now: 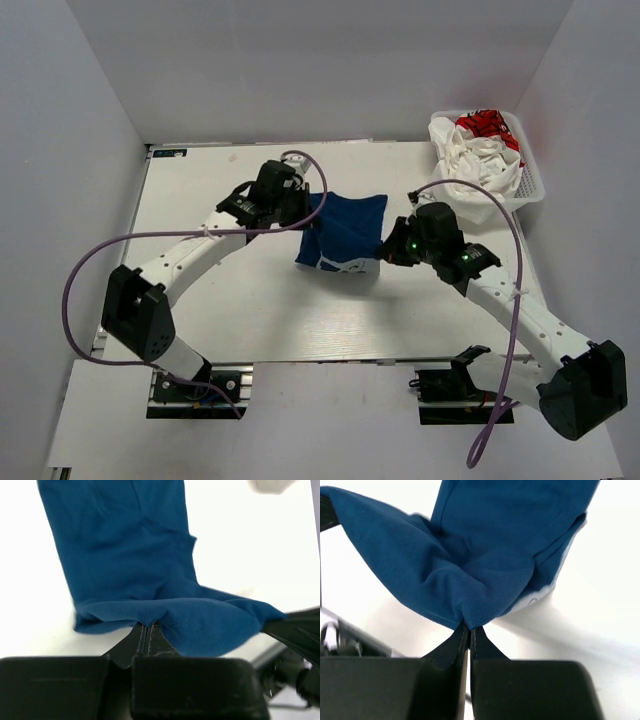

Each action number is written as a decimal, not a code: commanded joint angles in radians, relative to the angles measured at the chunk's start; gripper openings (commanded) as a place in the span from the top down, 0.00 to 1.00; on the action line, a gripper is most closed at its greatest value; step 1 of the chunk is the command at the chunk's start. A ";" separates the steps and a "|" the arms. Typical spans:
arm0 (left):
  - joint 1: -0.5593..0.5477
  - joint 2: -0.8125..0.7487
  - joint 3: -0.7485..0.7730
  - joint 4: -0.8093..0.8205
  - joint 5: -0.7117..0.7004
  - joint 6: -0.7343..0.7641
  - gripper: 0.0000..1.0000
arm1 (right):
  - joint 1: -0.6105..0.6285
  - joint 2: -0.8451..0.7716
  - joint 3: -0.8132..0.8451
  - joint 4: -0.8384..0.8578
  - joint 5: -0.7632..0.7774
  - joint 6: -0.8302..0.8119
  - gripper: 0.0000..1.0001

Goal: Fold and stack the t-shirts

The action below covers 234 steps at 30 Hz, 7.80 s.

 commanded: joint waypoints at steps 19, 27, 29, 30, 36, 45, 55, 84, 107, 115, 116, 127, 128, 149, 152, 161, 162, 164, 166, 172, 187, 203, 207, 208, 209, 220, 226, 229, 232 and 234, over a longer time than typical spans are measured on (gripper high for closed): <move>0.182 0.465 0.504 -0.049 0.014 0.072 1.00 | -0.186 0.463 0.474 0.111 0.139 -0.055 1.00; 0.239 0.649 0.671 0.118 0.138 0.100 0.99 | -0.262 0.698 0.667 0.170 0.064 -0.060 1.00; 0.270 0.724 0.699 0.178 0.200 0.089 0.94 | -0.281 0.816 0.750 0.176 0.008 -0.072 1.00; 0.270 0.757 0.736 0.211 0.212 0.089 0.92 | -0.291 0.847 0.816 0.177 0.000 -0.070 1.00; 0.301 1.044 1.109 0.196 0.212 0.033 0.23 | -0.328 1.272 1.195 0.224 -0.134 -0.086 0.49; 0.278 0.895 0.913 0.319 0.237 0.048 0.00 | -0.308 1.096 0.993 0.325 -0.050 -0.138 0.10; 0.207 0.869 0.814 0.296 0.369 0.036 0.00 | -0.298 1.069 0.875 0.282 -0.088 -0.153 0.10; -0.021 -0.009 -0.428 0.190 0.198 -0.072 0.00 | -0.055 0.386 -0.108 0.307 -0.313 -0.106 0.10; 0.002 0.070 -0.254 0.058 -0.210 -0.124 0.32 | -0.014 0.552 0.124 0.317 -0.149 -0.248 0.13; 0.002 0.070 -0.278 0.126 -0.145 -0.092 0.76 | -0.015 0.644 0.144 0.363 -0.227 -0.219 0.72; 0.002 0.070 -0.278 0.117 -0.135 -0.092 0.91 | -0.012 0.632 0.143 0.368 -0.237 -0.212 0.88; -0.020 -0.324 -0.401 0.221 0.020 -0.027 1.00 | -0.003 0.184 -0.052 0.302 -0.234 -0.134 1.00; -0.020 -0.346 -0.414 0.239 0.034 -0.027 1.00 | -0.003 0.136 -0.075 0.280 -0.229 -0.117 1.00; 0.041 0.215 -0.106 0.271 -0.233 0.013 1.00 | -0.078 0.356 -0.021 0.378 0.178 -0.089 1.00; 0.054 0.269 -0.080 0.300 -0.233 0.023 1.00 | -0.092 0.448 0.014 0.408 0.174 -0.095 1.00; 0.088 0.482 0.006 0.386 -0.193 0.042 1.00 | -0.137 0.617 0.059 0.495 0.260 -0.055 1.00; 0.088 0.492 0.006 0.399 -0.193 0.042 1.00 | -0.138 0.649 0.065 0.510 0.266 -0.063 1.00; 0.088 0.507 0.032 0.384 -0.202 0.042 0.98 | -0.144 0.681 0.094 0.503 0.242 -0.064 1.00; 0.097 0.516 0.041 0.362 -0.217 0.052 0.74 | -0.146 0.700 0.104 0.492 0.231 -0.070 1.00; 0.097 0.478 0.125 0.293 -0.292 0.076 0.00 | -0.144 0.608 0.143 0.412 0.199 -0.090 0.59; 0.062 0.098 -0.098 0.294 0.136 0.056 0.00 | -0.114 0.389 0.091 0.449 -0.112 -0.048 0.10; 0.075 0.218 -0.514 0.617 0.421 0.083 0.00 | -0.141 0.770 0.085 0.569 -0.082 0.074 0.10; 0.075 0.242 -0.514 0.597 0.421 0.083 0.00 | -0.152 0.772 0.080 0.569 -0.083 0.058 0.10; 0.075 0.233 -0.498 0.584 0.421 0.083 0.00 | -0.150 0.761 0.085 0.567 -0.080 0.020 0.10; 0.075 0.223 -0.481 0.568 0.409 0.092 0.00 | -0.152 0.752 0.106 0.555 -0.089 -0.006 0.10; 0.042 -0.070 -0.263 0.403 0.267 0.177 0.00 | -0.092 0.350 0.082 0.420 -0.219 -0.123 0.10; 0.003 -0.045 -0.361 0.532 0.558 0.163 0.00 | -0.060 0.232 -0.123 0.493 -0.324 -0.014 0.10; -0.009 0.018 -0.462 0.719 0.691 0.126 0.00 | -0.057 0.238 -0.197 0.513 -0.382 0.040 0.10; -0.009 0.122 -0.497 0.785 0.691 0.115 0.00 | -0.072 0.273 -0.271 0.544 -0.439 0.068 0.10; 0.000 0.188 -0.497 0.750 0.659 0.129 0.00 | -0.081 0.319 -0.287 0.550 -0.459 0.068 0.10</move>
